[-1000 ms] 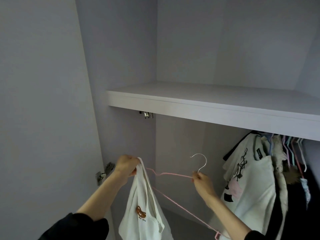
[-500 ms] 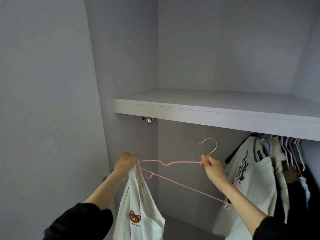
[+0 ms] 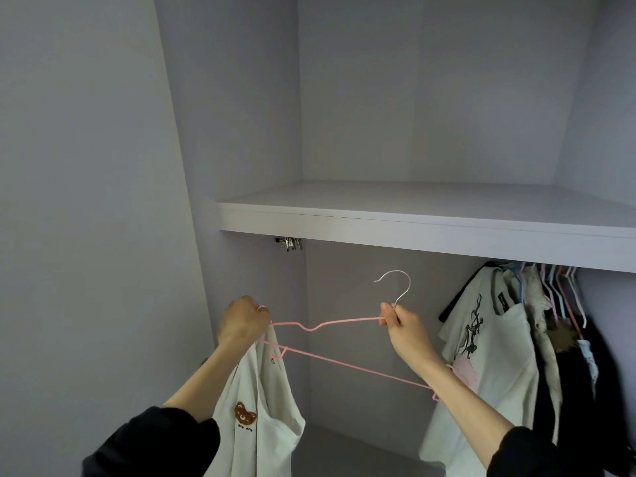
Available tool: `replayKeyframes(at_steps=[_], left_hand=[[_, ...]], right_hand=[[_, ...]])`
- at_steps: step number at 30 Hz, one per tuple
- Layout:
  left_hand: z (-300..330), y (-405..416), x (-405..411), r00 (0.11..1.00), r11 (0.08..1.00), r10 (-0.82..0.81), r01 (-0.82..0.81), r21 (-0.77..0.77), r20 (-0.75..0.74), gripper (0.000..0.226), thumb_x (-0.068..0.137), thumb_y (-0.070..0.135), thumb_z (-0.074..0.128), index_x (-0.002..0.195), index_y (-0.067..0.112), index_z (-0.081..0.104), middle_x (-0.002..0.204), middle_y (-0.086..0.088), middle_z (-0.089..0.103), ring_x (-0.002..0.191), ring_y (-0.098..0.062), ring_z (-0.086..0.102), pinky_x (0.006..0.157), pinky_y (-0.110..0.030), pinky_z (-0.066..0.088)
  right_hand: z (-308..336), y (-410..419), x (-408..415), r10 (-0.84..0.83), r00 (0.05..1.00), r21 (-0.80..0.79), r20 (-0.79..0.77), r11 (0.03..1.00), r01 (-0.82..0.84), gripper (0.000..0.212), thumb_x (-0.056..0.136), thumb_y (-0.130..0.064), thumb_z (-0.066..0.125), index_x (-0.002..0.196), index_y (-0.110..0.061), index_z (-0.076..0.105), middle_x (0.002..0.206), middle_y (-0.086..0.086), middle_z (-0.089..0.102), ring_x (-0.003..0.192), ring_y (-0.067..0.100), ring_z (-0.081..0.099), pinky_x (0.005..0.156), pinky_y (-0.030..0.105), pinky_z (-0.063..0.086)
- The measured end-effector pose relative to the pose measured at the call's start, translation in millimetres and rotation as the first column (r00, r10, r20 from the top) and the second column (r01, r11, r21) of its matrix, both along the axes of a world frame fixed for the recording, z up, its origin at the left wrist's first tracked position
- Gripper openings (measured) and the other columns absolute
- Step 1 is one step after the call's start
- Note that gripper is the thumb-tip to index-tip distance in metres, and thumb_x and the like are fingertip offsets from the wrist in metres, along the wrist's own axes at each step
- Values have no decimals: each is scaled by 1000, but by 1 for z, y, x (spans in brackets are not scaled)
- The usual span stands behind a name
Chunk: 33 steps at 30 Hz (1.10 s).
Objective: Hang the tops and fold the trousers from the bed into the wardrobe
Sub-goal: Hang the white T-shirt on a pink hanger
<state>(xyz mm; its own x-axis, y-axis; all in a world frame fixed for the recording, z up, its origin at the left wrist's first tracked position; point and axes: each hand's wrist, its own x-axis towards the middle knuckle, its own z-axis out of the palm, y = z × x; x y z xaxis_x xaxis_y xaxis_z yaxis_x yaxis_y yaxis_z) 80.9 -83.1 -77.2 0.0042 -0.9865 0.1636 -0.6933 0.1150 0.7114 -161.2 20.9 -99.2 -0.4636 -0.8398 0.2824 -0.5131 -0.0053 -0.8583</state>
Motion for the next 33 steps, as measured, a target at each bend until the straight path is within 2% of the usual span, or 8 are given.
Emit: replayKeyframes(at_steps=[4,6,10,13,17,21,26,33], left_hand=[[4,5,0,989,999,-2,10,-50,145,34,88,9,45,55,12,38,57,-3,41,53,-21,39,54,-27,31],[9,10,-4,981,998,-46,54,-38,187,28,87,7,44,60,10,44,64,-6,48,61,-25,45,58,-27,34],[16,21,-26,967,982,-190,191,13,169,27,84,5,46,58,12,42,72,-10,51,69,-27,42,62,-28,35],[22,33,-43,960,971,-236,238,4,148,31,82,7,47,54,15,36,64,-8,43,68,-26,34,59,-27,31],[25,41,-46,960,965,-259,262,-14,111,33,83,10,51,51,13,41,54,-3,37,66,-26,34,56,-27,30],[19,46,-46,924,940,-306,331,-80,229,19,89,20,52,78,16,67,70,-3,55,79,-30,54,67,-28,41],[20,51,-51,859,904,-266,379,-195,437,26,96,30,46,104,22,69,107,-2,57,103,-26,52,72,-30,41],[22,47,-61,792,834,-346,505,-222,503,28,97,32,45,108,18,67,108,-5,60,100,-25,54,74,-27,39]], right_hand=[[1,-1,10,-5,993,-4,-116,1000,5,39,100,-26,39,65,-15,51,61,-2,50,55,11,43,52,21,31],[4,-2,18,18,982,-1,-188,1000,-19,38,100,-28,40,68,-14,54,61,-3,52,55,10,44,54,22,32],[11,-5,37,34,915,30,-403,999,-24,38,100,-33,38,72,-15,55,57,-8,49,56,13,46,56,29,33],[14,-9,52,-6,877,8,-481,1000,11,40,100,-37,36,75,-13,57,68,-4,62,65,20,56,58,30,35],[14,-8,55,-18,897,26,-441,999,33,42,101,-38,32,80,-14,60,83,-2,68,72,20,57,59,29,33],[14,-5,46,-68,921,44,-385,995,92,44,101,-39,31,84,-14,62,91,-1,70,82,24,59,66,29,36],[18,1,36,-94,939,51,-331,992,117,42,100,-40,32,77,-18,59,88,-6,69,72,15,55,63,27,35],[29,11,19,-139,945,46,-295,986,159,43,101,-39,33,84,-18,66,74,-11,62,62,4,47,55,20,30]])
